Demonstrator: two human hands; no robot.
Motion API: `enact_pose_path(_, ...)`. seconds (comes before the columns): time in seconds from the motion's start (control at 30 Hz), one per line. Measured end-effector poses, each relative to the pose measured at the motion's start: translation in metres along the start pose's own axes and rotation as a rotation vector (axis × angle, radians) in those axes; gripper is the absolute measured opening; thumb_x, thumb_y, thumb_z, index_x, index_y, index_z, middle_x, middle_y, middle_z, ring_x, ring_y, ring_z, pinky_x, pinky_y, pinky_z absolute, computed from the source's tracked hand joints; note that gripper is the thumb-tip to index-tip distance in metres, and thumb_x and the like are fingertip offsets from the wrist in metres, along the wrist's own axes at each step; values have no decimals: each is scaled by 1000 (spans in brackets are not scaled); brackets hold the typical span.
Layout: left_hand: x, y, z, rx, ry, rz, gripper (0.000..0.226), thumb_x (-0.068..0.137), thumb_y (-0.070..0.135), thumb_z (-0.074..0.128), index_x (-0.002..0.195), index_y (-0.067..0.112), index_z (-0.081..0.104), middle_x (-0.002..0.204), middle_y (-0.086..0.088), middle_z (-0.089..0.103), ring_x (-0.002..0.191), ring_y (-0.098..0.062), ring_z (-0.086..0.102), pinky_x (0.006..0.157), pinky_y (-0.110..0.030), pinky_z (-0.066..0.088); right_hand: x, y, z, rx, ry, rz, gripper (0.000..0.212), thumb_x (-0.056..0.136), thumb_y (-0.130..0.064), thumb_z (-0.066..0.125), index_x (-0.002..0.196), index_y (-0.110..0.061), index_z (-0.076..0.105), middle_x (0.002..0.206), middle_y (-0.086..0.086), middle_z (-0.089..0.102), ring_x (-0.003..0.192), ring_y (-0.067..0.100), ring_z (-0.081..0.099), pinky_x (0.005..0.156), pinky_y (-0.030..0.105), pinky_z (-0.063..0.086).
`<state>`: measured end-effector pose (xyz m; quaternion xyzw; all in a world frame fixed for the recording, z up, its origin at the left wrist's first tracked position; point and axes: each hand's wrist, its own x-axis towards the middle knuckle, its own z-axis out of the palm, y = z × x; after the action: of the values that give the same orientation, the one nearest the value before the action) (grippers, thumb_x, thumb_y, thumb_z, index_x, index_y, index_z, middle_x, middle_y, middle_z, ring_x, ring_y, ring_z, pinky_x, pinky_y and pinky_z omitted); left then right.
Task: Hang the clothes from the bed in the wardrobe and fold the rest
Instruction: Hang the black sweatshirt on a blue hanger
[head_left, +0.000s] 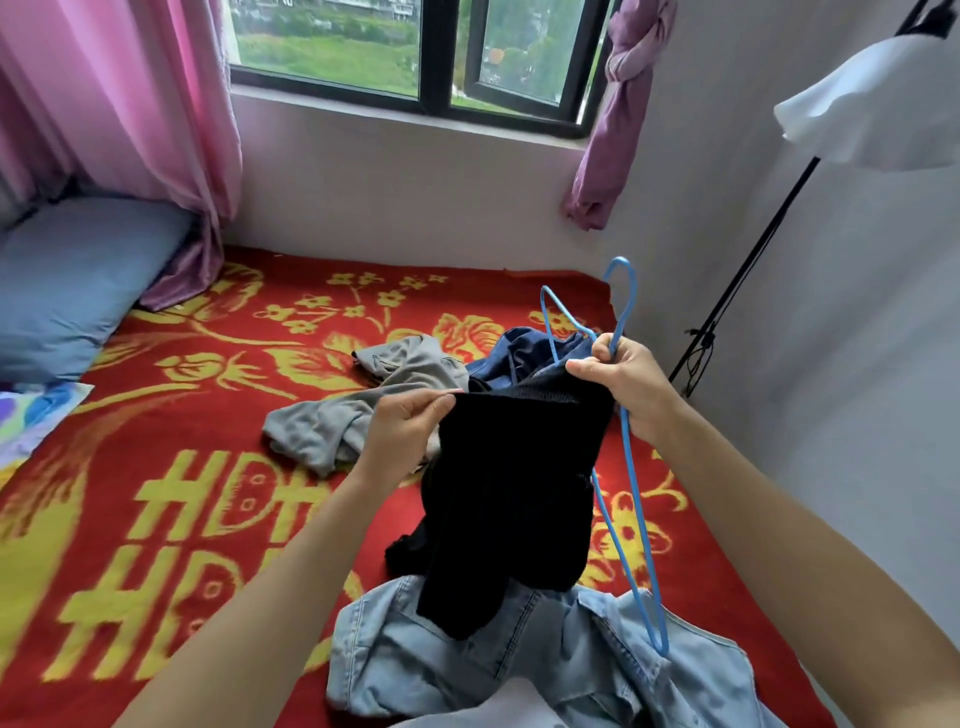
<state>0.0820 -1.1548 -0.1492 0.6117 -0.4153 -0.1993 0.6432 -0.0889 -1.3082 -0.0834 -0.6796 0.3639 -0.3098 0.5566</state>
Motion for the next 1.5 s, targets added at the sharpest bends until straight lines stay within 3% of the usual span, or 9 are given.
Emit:
enact_pose_path(0.2,4,15,9,120,57,3,15,89,4,59,81,1,70,57,17,58,55,5,53,56,-11,39,-6,38,7,-121,-18,82,47,82,4,65,64,-19,29,59,0,33,55,12,31,54,20,32)
enact_pose_path(0.4,2,20,19,137,124,-29,45,93,6,54,51,22,46,37,15,40,38,-3,37,46,-16,26,-23,67,29,-249,140,-19,38,81,-6,69,65,-14,36,61,-6,53,64,12,51,70,30,41)
enact_pose_path(0.53,3,23,19,123,179,-43,38,93,6,54,56,-1,53,43,11,37,44,-7,33,51,-25,31,-47,91,42,-287,178,-37,36,79,-24,75,82,3,51,73,-9,63,69,13,58,65,20,43)
enact_pose_path(0.7,1,35,22,69,195,-2,32,94,8,53,71,-15,59,57,-28,49,57,-22,41,56,-37,36,-67,115,57,-353,84,-35,47,72,-28,80,75,-18,35,86,25,64,48,22,42,50,25,37)
enact_pose_path(0.87,3,55,15,-19,231,-13,27,94,9,53,69,7,64,71,-19,57,62,-26,51,60,-40,46,-57,108,65,-264,150,1,43,74,-21,79,80,-21,36,68,-5,41,55,15,40,54,17,39)
enact_pose_path(1.0,8,74,1,-62,245,19,24,93,11,55,75,21,67,74,-9,65,79,-35,64,79,-53,53,-42,88,73,-118,136,-46,39,77,-14,76,81,-9,38,89,24,61,73,40,55,73,50,48)
enact_pose_path(1.17,22,88,-32,-61,355,82,26,92,13,58,72,27,67,61,15,65,66,-6,63,71,-29,54,-25,62,91,42,110,-104,45,80,4,68,65,-20,34,60,-12,51,53,-3,50,63,17,43)
enact_pose_path(1.3,30,85,-81,-35,511,103,25,90,14,59,72,27,68,59,18,66,64,-3,61,71,-19,50,-6,12,74,216,162,-128,40,79,13,60,72,-18,35,71,3,57,66,17,57,73,34,49)
enact_pose_path(1.5,6,44,-90,28,532,-64,37,89,12,59,55,27,63,49,19,58,51,6,53,51,-6,40,-1,-36,80,28,5,-287,34,84,14,48,78,-18,37,79,-1,56,70,18,49,67,27,44)
